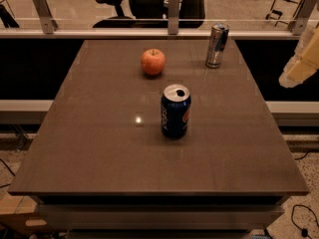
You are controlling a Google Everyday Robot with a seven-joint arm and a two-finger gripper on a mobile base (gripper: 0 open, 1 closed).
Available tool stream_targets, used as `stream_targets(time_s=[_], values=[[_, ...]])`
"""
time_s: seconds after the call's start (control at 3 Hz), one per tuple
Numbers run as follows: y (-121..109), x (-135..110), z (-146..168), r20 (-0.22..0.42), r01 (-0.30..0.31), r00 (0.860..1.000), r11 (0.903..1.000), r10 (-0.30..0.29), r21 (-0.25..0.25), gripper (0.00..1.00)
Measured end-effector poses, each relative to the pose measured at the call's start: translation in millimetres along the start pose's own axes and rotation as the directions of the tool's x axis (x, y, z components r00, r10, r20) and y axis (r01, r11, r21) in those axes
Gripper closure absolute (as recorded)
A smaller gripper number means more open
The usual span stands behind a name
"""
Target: Pick redbull can
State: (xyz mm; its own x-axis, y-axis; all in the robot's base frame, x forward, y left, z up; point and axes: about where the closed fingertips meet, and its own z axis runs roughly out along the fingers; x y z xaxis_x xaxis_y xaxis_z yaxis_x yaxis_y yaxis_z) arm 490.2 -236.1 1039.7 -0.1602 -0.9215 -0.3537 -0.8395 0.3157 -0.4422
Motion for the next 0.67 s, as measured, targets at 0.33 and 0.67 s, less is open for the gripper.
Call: stream_targets(time_s=[0.33,0.67], values=[[-23.5,3.8,0.2,0.079,-0.02,0.997,0.9991,0.017,0.038,0.0],[-33.7,10.4,15.1,0.146,-0.064,0.988,0.9971,0.058,0.04,0.0]])
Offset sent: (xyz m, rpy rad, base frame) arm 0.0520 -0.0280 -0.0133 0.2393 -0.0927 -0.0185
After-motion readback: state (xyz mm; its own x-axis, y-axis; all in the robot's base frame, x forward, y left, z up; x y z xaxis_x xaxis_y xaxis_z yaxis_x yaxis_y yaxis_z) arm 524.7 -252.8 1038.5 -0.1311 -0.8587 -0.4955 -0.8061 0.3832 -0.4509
